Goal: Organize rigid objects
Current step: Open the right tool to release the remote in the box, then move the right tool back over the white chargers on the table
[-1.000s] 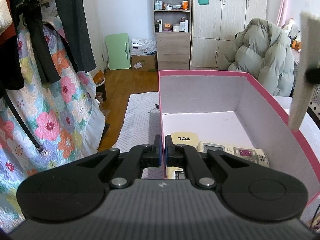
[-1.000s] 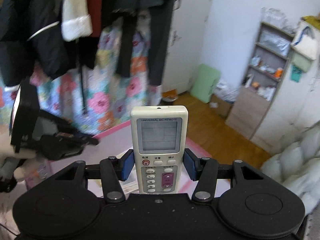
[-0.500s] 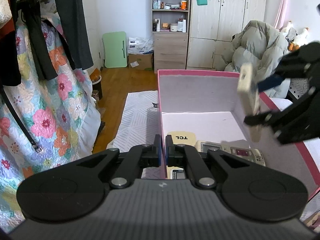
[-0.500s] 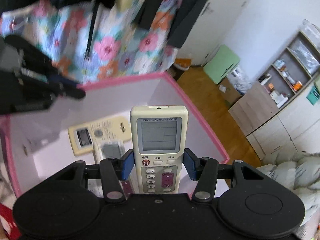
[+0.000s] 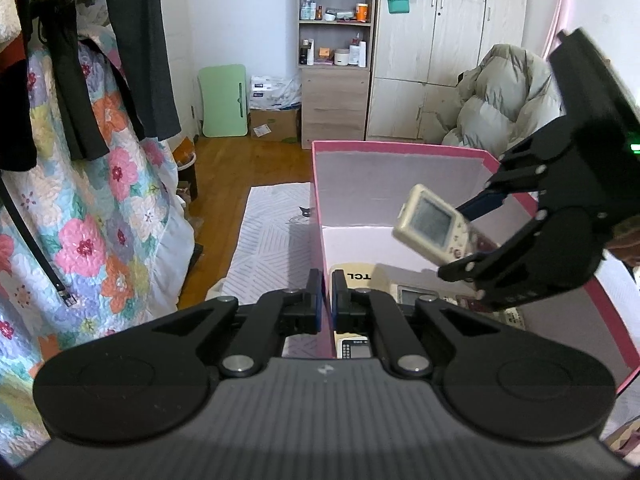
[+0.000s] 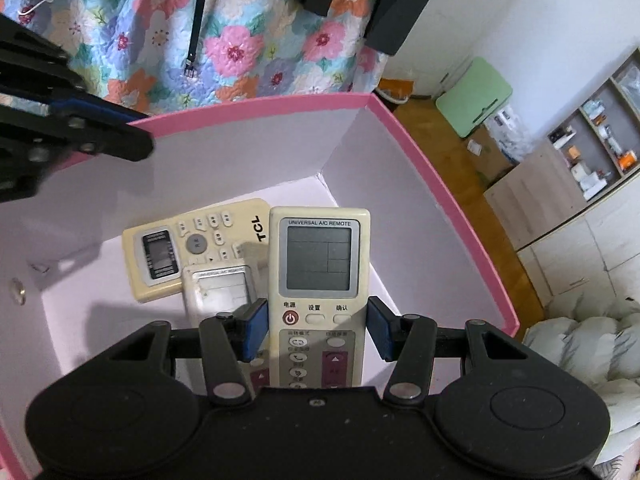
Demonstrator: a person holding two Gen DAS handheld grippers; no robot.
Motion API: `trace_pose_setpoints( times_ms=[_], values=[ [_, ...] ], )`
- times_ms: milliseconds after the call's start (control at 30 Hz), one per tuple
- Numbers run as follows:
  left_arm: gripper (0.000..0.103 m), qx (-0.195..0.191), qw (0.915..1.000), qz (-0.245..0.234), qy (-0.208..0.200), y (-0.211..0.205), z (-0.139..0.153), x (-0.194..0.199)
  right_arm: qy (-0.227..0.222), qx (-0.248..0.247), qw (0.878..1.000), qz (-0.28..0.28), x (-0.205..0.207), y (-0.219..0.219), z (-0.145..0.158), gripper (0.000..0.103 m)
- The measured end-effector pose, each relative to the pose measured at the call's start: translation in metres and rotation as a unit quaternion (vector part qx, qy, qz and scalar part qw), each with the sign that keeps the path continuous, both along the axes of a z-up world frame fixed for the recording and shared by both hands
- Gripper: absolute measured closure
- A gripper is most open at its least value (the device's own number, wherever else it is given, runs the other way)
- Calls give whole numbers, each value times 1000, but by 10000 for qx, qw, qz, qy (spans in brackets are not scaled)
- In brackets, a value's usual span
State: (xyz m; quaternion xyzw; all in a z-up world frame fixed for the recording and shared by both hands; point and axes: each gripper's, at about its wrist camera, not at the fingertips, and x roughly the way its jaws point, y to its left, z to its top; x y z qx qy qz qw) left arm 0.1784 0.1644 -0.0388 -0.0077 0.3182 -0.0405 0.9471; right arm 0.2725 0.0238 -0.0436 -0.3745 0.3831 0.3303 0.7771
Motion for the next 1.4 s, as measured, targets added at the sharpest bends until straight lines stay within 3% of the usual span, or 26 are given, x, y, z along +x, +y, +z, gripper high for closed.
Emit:
trace_pose_setpoints(
  times_ms=[233, 367, 600, 733, 867, 967, 1067, 1233, 1400],
  values=[
    [99, 4, 10000, -61, -14, 1, -1, 1, 249, -453, 9987, -13, 12, 12, -13, 46],
    [99, -63, 9999, -81, 4, 3, 0, 0, 150, -603, 9980, -59, 12, 12, -14, 48],
    [99, -56, 10000, -69, 10, 3, 0, 0, -84, 457, 9983, -349, -6, -21, 36, 45],
    [99, -78, 10000, -47, 22, 3, 0, 1, -103, 1452, 9878, -558, -32, -54, 75, 36],
    [99, -46, 10000, -32, 24, 2, 0, 0, 102, 1872, 9787, -843, -60, -86, 95, 33],
    [99, -73, 10000, -9, 60, 2, 1, 2, 449, 2029, 9740, -904, -81, -109, 95, 33],
    [99, -113, 9999, -1, 96, 5, 2, 3, 767, 2405, 9614, -1095, -102, -137, 92, 32],
    [99, 44, 10000, -6, 72, 2, 2, 3, 733, 2736, 9462, -1564, -121, -177, 87, 31],
    [100, 137, 9999, -1, 68, -1, 3, 2, 968, 2725, 9295, -2291, -125, -211, 56, 31]
  ],
)
